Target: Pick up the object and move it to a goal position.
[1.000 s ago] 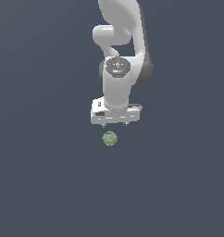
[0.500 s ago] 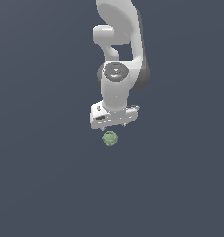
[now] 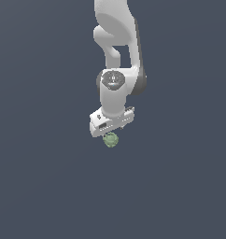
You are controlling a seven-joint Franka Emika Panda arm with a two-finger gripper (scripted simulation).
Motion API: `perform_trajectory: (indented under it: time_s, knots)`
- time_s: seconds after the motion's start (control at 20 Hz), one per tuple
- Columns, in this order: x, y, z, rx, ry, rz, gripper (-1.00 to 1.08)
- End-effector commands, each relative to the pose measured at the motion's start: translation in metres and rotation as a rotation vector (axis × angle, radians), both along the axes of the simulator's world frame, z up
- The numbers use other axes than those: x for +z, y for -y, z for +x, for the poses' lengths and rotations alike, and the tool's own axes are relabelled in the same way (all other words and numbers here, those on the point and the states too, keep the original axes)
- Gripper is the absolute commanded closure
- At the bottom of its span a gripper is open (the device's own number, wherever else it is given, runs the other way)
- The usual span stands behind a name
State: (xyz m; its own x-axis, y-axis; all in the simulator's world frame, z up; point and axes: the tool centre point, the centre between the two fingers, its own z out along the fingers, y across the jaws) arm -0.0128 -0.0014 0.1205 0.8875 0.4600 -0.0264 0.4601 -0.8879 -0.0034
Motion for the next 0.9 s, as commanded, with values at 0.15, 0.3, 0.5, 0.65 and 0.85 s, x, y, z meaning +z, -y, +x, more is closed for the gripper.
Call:
perform_trajectory:
  time_s: [0.15,0.3,0.5,0.65,0.85]
  knots:
    - [-0.014,0.004,0.000,0.139,0.010,0.006,-0.92]
    - [-0.020,0.006,0.001,0.198,0.014,0.008,-0.92]
    - [-0.026,0.008,0.001,0.257,0.019,0.011,-0.92]
    - [-0.029,0.008,0.001,0.288,0.021,0.012,-0.92]
    - [-0.031,0.009,0.001,0.309,0.023,0.013,-0.92]
